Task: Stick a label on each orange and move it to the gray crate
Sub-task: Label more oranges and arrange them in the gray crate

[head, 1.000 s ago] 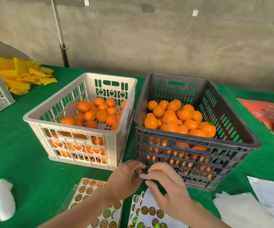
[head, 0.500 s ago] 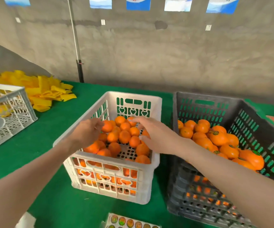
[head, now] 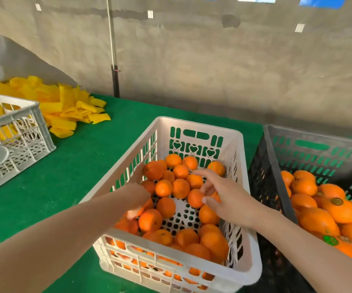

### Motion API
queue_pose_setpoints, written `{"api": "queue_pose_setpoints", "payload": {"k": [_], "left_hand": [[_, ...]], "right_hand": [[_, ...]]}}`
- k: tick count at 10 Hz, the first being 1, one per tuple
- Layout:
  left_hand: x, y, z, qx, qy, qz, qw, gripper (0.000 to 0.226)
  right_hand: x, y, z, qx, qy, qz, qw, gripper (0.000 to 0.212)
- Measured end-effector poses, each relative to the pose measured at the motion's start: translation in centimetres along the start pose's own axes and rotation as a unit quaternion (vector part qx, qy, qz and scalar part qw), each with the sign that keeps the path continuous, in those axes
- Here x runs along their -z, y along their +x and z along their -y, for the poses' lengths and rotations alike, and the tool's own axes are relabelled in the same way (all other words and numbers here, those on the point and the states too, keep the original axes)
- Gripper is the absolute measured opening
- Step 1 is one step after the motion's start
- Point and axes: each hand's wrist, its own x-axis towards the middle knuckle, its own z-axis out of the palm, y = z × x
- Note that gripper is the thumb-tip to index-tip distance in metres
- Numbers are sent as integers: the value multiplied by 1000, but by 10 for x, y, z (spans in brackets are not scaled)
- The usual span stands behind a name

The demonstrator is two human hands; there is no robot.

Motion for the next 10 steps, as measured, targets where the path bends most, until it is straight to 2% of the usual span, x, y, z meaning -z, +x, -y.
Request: {"api": "queue_pose_setpoints", "payload": {"k": [1, 2, 3, 4, 5, 6, 7, 8, 9, 10], "left_hand": [[-2, 8, -2, -25, 67, 20, 997, 35], [6, 6, -3, -29, -186, -60, 980, 49], [22, -9, -7, -84, -534, -87, 837, 71], [33, -30, -29, -154, -654, -137, 728, 71], [38, -53, -52, -211, -721, -157, 641, 73], [42, -75, -68, -260, -762, -152, 573, 73], [45, -90, -76, -297, -823, -93, 475, 71], [47, -106, -88, -315, -834, -22, 452, 71], [55, -123, -106, -303, -865, 16, 399, 66], [65, -139, -123, -252, -917, 23, 307, 62]], "right_hand": [[2, 3, 1, -7, 10, -37, 999, 63], [4, 2, 2, -24, 28, -81, 996, 62], [9, 0, 8, -38, 73, -125, 989, 68], [16, -6, 17, -36, 146, -130, 980, 85], [23, -15, 28, -22, 224, -116, 968, 100], [30, -29, 39, 2, 239, -133, 962, 106], [38, -47, 47, 25, 250, -160, 954, 104], [45, -67, 53, 21, 222, -197, 955, 99], [53, -86, 63, 0, 261, -220, 940, 78], [61, -105, 70, -41, 355, -273, 893, 33]]}}
